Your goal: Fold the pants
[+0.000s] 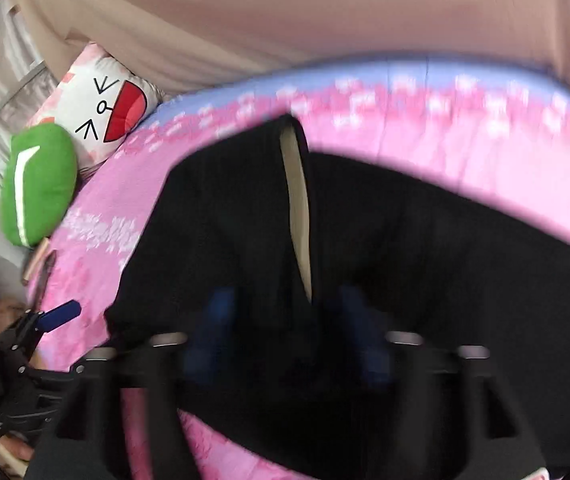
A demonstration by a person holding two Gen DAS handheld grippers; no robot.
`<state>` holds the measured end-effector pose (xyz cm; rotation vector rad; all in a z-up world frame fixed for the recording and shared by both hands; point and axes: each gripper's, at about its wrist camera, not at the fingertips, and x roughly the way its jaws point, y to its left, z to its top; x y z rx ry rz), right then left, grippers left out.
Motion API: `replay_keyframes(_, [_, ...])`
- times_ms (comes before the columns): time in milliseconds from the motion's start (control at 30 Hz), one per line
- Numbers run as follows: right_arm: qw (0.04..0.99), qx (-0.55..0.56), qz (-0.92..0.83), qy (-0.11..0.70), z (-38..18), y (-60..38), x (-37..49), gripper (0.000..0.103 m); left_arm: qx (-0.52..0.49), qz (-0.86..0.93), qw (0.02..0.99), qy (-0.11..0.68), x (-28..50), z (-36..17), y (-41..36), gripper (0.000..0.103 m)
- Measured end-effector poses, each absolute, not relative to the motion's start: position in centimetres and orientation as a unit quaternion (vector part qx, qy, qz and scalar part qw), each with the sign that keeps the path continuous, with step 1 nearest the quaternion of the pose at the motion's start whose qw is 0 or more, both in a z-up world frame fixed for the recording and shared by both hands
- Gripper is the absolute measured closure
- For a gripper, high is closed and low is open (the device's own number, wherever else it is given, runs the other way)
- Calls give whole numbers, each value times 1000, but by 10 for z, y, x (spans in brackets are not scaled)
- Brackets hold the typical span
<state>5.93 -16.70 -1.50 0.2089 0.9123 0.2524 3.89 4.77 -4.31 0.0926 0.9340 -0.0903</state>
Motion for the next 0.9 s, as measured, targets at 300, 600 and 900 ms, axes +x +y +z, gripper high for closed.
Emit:
replay_keyframes(300, [864, 104, 148, 470, -44, -146, 99, 69, 39, -38, 894, 446, 37, -40, 54, 7])
replay_keyframes(600, [906, 155, 206, 334, 76, -163, 51, 87, -1, -61, 897, 438, 33, -15, 62, 7])
replay_keyframes(900, [935, 188, -6, 299, 74, -331, -68, 87, 3, -139, 884, 446, 25, -13, 12, 5])
